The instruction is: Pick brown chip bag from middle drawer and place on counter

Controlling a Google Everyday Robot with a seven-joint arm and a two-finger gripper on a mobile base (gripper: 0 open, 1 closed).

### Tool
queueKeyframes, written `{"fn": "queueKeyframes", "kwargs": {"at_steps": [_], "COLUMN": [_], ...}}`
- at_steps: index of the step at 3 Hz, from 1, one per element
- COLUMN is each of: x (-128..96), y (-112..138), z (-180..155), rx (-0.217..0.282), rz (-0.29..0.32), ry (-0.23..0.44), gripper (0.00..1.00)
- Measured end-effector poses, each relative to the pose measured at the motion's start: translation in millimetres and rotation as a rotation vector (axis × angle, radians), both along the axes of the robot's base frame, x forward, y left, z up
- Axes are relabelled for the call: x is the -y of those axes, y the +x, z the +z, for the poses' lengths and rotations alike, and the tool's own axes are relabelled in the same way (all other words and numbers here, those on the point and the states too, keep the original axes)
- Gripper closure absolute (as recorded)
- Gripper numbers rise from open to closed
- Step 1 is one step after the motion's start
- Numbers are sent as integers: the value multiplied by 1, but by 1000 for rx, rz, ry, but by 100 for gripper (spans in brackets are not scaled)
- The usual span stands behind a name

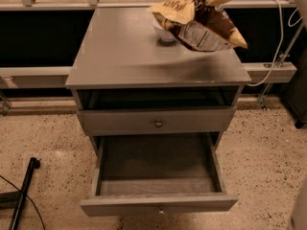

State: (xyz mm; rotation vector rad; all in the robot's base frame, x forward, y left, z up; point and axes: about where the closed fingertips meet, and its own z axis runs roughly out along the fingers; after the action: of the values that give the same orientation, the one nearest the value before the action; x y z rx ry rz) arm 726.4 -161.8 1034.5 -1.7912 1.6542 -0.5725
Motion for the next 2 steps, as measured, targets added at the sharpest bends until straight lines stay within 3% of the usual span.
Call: {"fn": "queueKeyframes", "kwargs": {"at_steps": [1,2], "x": [0,-1], "y": [27,30], "z": [-34,-40], "rx": [-62,-73], "rz": [-32,-35], "ry": [-31,-34], "gripper": [85,54]}}
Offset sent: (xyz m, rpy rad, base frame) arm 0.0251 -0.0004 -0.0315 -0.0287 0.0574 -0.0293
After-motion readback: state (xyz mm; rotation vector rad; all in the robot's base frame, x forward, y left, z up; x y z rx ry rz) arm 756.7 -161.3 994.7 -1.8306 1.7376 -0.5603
